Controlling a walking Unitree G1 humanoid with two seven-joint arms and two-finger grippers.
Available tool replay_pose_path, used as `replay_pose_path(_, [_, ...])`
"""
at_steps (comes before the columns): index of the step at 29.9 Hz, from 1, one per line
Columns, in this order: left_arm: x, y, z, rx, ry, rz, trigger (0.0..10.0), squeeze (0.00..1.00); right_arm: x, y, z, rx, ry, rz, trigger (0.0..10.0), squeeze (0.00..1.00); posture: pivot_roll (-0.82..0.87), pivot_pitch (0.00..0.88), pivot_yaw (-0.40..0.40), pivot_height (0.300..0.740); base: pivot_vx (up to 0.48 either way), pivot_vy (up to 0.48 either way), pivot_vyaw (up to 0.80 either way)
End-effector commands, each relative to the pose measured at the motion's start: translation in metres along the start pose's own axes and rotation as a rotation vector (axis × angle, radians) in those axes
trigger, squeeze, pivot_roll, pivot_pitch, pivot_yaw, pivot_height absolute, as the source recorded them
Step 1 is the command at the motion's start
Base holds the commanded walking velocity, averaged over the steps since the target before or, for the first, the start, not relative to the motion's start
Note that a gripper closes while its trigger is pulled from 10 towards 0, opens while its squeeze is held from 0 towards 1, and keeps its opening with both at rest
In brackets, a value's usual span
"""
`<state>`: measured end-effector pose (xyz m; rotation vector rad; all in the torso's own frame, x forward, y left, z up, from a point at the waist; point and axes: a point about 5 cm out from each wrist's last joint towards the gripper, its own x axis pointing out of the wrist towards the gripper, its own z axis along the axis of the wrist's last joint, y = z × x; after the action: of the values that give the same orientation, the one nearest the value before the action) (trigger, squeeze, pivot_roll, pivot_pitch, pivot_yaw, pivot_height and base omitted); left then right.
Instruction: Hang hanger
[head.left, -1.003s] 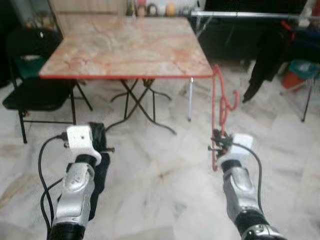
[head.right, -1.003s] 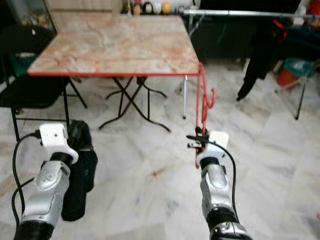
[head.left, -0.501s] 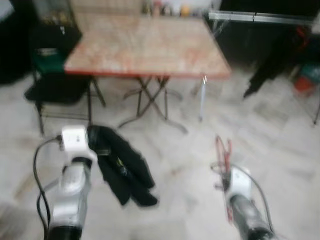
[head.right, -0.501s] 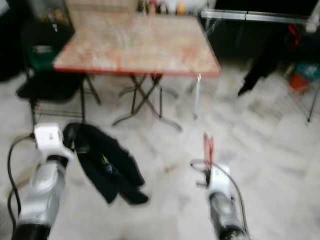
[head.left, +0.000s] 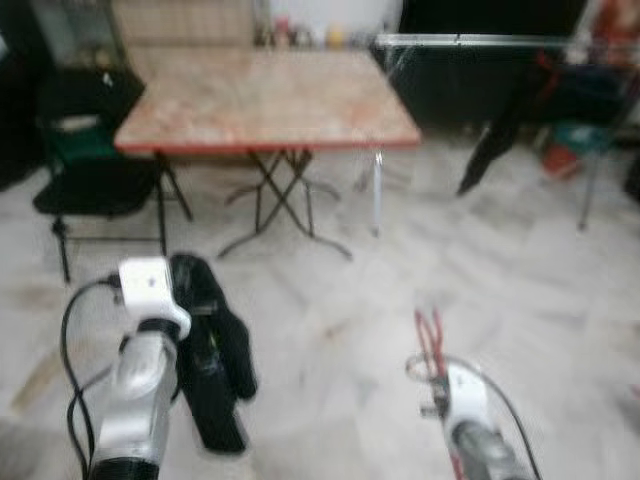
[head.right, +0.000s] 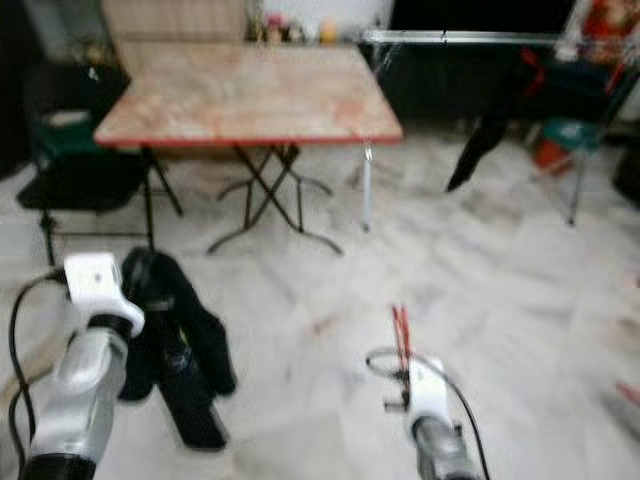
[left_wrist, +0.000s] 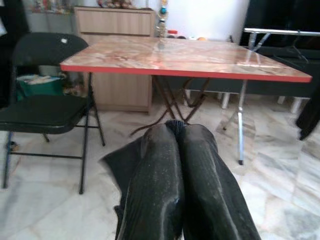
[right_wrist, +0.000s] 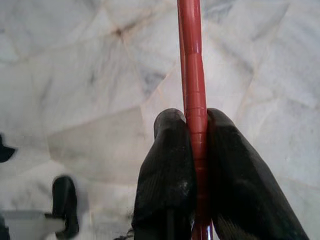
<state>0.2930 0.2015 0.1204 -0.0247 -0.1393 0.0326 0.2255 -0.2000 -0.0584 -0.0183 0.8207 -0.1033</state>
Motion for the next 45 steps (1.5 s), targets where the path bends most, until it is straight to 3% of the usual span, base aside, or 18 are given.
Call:
replay_pose_path(1, [0.002,-0.002,0.012,-0.015,-0.057,-0.012,10.0,0.00,0.000,0.000,-0.002,0.008,0.000,0.002,10.0,0.00,0.06,0.008,-0.010,0.740,0.000,0.000,0.00])
replay_pose_path(7, [0.003,-0.001,0.013,0.005,-0.057,-0.012,10.0,0.00,-0.003,0.001,-0.014,0.002,0.029,0.017,10.0,0.00,0.06,0.007,-0.012,0.740,0.226,0.000,0.00])
replay_pose_path(19, [0.002,-0.001,0.012,0.007,-0.054,-0.010,10.0,0.00,-0.004,0.003,-0.013,0.035,-0.004,0.040,10.0,0.00,0.05,0.007,-0.018,0.740,0.277,0.000,0.00])
replay_pose_path(28, [0.001,0.001,0.011,0.002,-0.054,0.008,10.0,0.00,-0.004,0.005,-0.013,0.013,-0.022,0.065,10.0,0.00,0.06,0.006,-0.022,0.740,0.297,0.000,0.00])
replay_pose_path(32, [0.002,0.003,0.012,0.002,-0.060,0.017,10.0,0.00,-0.005,0.007,-0.015,-0.038,-0.026,0.082,10.0,0.00,0.05,0.006,-0.022,0.740,0.302,0.000,0.00])
replay_pose_path(37, [0.002,0.003,0.012,0.002,-0.062,0.018,10.0,0.00,-0.006,0.009,-0.017,-0.025,-0.032,0.098,10.0,0.00,0.05,0.007,-0.023,0.740,0.308,0.000,0.72])
replay_pose_path(45, [0.002,0.004,0.011,0.007,-0.057,0.025,10.0,0.00,-0.007,0.008,-0.023,-0.002,-0.011,0.097,10.0,0.00,0.04,0.008,-0.023,0.740,0.312,0.000,0.00])
